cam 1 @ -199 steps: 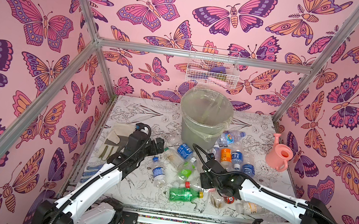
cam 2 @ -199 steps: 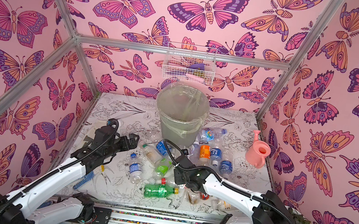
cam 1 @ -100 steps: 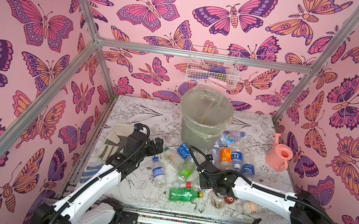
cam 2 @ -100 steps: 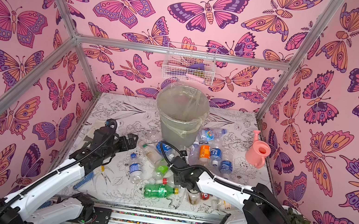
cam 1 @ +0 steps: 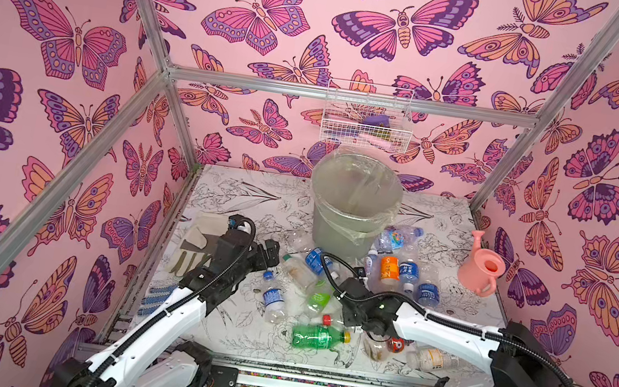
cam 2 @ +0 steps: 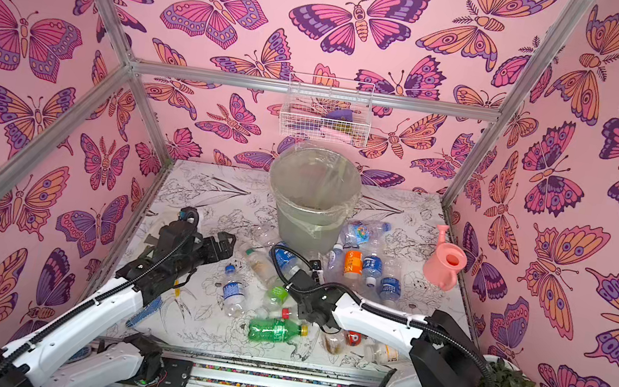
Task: Throw the plastic bottles in the bin
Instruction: Pick up the plastic bottle from the center of the table.
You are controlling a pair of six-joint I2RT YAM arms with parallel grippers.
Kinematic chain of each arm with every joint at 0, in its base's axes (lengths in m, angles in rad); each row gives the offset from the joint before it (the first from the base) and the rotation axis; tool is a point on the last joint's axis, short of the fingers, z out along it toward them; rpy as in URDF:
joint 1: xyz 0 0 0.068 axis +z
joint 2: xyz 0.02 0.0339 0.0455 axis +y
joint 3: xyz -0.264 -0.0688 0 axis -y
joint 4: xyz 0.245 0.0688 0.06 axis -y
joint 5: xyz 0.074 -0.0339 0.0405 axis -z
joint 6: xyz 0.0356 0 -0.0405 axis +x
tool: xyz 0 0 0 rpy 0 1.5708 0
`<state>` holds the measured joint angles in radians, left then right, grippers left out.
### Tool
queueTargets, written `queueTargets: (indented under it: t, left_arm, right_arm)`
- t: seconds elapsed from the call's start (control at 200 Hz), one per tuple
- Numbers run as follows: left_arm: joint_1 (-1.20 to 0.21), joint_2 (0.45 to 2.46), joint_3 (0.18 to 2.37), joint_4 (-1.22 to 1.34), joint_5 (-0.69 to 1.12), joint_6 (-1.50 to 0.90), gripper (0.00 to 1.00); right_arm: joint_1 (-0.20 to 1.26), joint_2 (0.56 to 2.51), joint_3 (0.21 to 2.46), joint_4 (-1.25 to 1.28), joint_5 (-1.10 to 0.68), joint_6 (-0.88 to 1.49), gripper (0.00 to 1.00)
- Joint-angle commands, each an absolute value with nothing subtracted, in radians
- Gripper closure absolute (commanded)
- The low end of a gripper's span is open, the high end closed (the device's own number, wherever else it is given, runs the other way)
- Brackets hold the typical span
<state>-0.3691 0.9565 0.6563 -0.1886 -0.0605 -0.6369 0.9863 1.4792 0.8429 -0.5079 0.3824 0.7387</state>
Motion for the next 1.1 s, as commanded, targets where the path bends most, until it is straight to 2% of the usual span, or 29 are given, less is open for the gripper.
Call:
queueTargets:
  t: [0.0,0.19,0.491,0.771,0.957,1.097]
  left_arm:
    - [-0.374,0.945,0.638,-0.206,-0.078,-0.638,0.00]
    - [-0.374,0.931,0.635,-0.206,-0.084,-0.634,0.00]
    - [-0.374,0.926,0.648,-0.210,-0.081,-0.621,0.00]
    - [-0.374,0.928,0.668,-0.211,-0.087,-0.604,0.00]
    - [-0.374,0.934,0.688,-0.210,-0.067,-0.613,0.00]
    - [-0.374,0.927,0.692,-0.209,-0.059,-0.618,0.00]
  right_arm:
    - [0.994,1.462,0.865,-0.564,0.421,0.773,0.75]
    - [0.996,1.392,0.874,-0.611,0.433,0.779,0.82]
    - [0.996,1.215,0.870,-0.738,0.419,0.831,0.84]
    - [0.995,0.963,0.826,-0.812,0.428,0.874,0.89]
    - [0.996,0.793,0.785,-0.823,0.512,0.889,0.96]
    - [0.996,0.723,0.838,-0.874,0.618,0.846,0.99]
